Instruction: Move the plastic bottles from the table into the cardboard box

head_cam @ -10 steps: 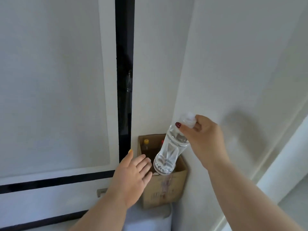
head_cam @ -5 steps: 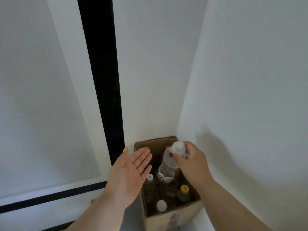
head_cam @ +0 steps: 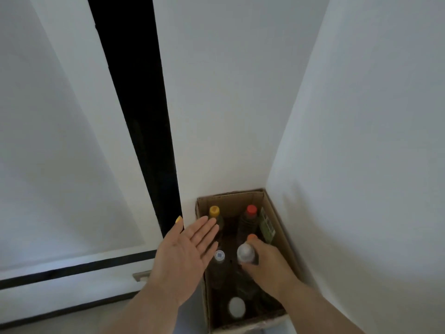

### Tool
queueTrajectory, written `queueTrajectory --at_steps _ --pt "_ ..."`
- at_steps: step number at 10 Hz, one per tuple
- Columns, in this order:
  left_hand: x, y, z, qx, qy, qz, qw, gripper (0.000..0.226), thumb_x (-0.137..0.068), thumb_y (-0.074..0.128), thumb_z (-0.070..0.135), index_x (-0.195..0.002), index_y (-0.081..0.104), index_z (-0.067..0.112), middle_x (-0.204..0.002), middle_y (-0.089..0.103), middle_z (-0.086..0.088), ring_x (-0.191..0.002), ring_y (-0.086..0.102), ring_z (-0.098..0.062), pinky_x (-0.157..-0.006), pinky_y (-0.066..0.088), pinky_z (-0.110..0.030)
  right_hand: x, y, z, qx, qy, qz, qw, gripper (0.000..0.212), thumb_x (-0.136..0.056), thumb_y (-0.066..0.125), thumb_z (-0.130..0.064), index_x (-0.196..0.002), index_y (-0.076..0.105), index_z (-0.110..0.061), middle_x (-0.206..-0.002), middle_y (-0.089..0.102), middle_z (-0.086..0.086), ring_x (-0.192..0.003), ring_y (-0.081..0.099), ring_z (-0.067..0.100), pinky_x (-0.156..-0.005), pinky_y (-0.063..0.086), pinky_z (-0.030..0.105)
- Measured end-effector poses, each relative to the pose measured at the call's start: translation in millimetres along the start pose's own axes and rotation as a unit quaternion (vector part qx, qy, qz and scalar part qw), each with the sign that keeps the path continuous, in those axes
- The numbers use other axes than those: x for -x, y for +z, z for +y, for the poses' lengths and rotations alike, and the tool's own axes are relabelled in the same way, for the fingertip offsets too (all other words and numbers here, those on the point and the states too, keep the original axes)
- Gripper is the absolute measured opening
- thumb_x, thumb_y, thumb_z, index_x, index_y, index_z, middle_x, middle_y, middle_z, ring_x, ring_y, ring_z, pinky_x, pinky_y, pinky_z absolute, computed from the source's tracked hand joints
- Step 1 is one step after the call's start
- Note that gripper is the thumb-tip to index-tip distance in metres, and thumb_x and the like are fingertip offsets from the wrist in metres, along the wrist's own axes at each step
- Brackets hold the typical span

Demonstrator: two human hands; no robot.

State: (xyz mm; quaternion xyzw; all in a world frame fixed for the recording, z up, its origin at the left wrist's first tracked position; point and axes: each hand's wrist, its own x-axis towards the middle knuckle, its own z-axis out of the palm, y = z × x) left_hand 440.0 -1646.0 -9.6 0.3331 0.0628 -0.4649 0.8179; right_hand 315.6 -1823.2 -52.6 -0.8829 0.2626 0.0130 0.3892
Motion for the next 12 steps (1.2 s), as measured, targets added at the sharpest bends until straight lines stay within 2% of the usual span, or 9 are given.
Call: queueTrajectory --at_steps 1,2,4,7,10,11,12 --pt "-5.6 -5.4 -1.9 0.001 -0.003 0.009 1.0 0.065 -0.087 0.049 0.052 -0.134 0.057 0.008 -0.137 0.066 -0.013 -0.134 0.053 -0.028 -0.105 0.041 -0.044 -2.7 5.2 6.2 0.071 0.027 -0.027 0.997 0.009 -0.088 0.057 -0.033 -0.093 0.059 -0.027 -0.095 0.07 -0.004 -0.093 0.066 0.017 -0.084 0.054 0.038" --pt "-8.8 -8.5 -3.6 0.007 -0.008 0.014 1.0 0.064 -0.087 0.049 0.052 -0.133 0.058 0.008 -0.136 0.067 -0.013 -0.134 0.053 -0.028 -0.106 0.041 -0.044 -2.8 9.0 13.2 0.142 0.048 -0.039 0.988 0.012 -0.091 0.052 -0.033 -0.098 0.057 -0.024 -0.1 0.071 0.001 -0.092 0.067 0.024 -0.079 0.054 0.04" --pt "-9.5 -9.5 -6.1 0.002 -0.011 0.025 1.0 0.065 -0.085 0.05 0.051 -0.134 0.057 0.009 -0.135 0.067 -0.013 -0.133 0.053 -0.028 -0.108 0.039 -0.044 -5.3 17.0 17.2 0.207 0.049 -0.037 0.976 0.009 -0.089 0.056 -0.032 -0.097 0.055 -0.031 -0.099 0.073 -0.002 -0.093 0.068 0.022 -0.076 0.046 0.029" --pt "-8.0 -12.8 -6.5 0.008 -0.012 0.03 0.999 0.065 -0.085 0.05 0.051 -0.134 0.057 0.009 -0.134 0.067 -0.013 -0.132 0.054 -0.028 -0.104 0.042 -0.044 -9.5 15.1 14.3 0.225 0.042 -0.039 0.973 0.004 -0.088 0.055 -0.032 -0.092 0.054 -0.031 -0.099 0.071 -0.003 -0.095 0.067 0.021 -0.081 0.047 0.03" --pt "-4.4 -13.4 -11.3 -0.002 -0.009 0.04 0.999 0.066 -0.083 0.051 0.053 -0.135 0.058 0.012 -0.134 0.068 -0.011 -0.131 0.055 -0.028 -0.105 0.042 -0.044 -3.4 21.5 6.8 0.297 0.003 -0.056 0.953 0.03 -0.081 0.064 -0.033 -0.109 0.053 -0.028 -0.114 0.067 -0.004 -0.108 0.062 0.022 -0.087 0.044 0.034" --pt "-5.3 -13.6 -11.2 0.002 -0.006 0.027 1.0 0.066 -0.085 0.05 0.054 -0.136 0.057 0.012 -0.135 0.068 -0.01 -0.133 0.054 -0.028 -0.106 0.042 -0.044 -3.3 20.7 8.3 0.281 -0.009 -0.052 0.958 0.042 -0.081 0.064 -0.03 -0.122 0.052 -0.031 -0.122 0.064 -0.004 -0.115 0.059 0.022 -0.093 0.044 0.037" --pt "-0.8 -13.4 -9.2 0.007 0.006 0.024 1.0 0.066 -0.084 0.052 0.054 -0.135 0.057 0.012 -0.135 0.068 -0.01 -0.133 0.054 -0.028 -0.103 0.044 -0.044 -0.9 14.0 3.1 0.221 -0.001 -0.018 0.975 0.054 -0.082 0.063 -0.033 -0.134 0.05 -0.034 -0.129 0.063 -0.009 -0.12 0.057 0.018 -0.097 0.046 0.035"
